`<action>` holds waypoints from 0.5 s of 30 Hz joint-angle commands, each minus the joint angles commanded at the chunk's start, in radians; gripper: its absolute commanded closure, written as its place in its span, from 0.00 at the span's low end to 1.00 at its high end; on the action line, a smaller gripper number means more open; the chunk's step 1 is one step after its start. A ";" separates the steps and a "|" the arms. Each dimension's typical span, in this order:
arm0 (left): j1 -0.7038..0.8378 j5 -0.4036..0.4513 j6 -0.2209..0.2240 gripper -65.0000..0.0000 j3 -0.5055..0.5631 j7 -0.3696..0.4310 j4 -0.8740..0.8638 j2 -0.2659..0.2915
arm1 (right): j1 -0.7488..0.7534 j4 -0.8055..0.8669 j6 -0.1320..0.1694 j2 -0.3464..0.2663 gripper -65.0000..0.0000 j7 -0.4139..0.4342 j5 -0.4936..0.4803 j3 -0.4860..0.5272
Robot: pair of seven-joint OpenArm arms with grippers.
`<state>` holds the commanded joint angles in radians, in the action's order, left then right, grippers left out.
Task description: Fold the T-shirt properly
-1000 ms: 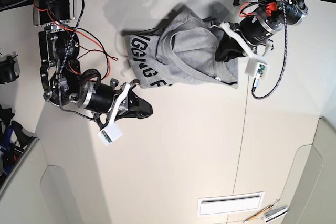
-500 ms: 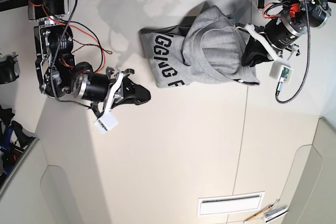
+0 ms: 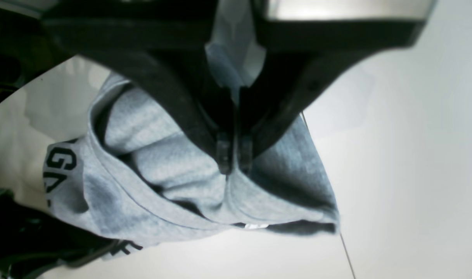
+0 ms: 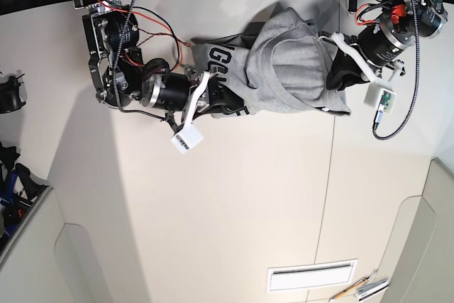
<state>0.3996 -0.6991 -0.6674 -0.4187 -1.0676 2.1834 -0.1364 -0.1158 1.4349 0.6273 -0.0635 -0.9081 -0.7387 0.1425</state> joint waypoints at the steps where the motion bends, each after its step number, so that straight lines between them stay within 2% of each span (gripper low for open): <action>1: 0.000 0.000 0.000 1.00 0.000 -0.001 0.000 0.000 | 0.000 -0.023 0.000 0.000 1.00 0.000 0.003 0.012; 6: 0.000 0.000 -0.011 1.00 0.000 -0.008 0.000 0.000 | 0.000 -0.137 -0.003 0.000 1.00 0.076 0.099 0.032; 9: 0.000 0.000 -0.011 1.00 0.000 -0.011 0.000 -0.009 | 0.000 -0.188 -0.003 0.000 1.00 0.083 0.121 0.032; 15: 0.000 -0.008 -0.011 1.00 0.000 -0.032 0.001 -0.112 | 0.000 -0.228 -0.003 -0.003 1.00 0.105 0.154 0.032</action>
<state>0.3992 -0.7071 -0.6781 -0.4187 -1.1000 2.1841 -0.2481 -0.1158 1.2068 0.6239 -0.0666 -0.8032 -0.5846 0.1745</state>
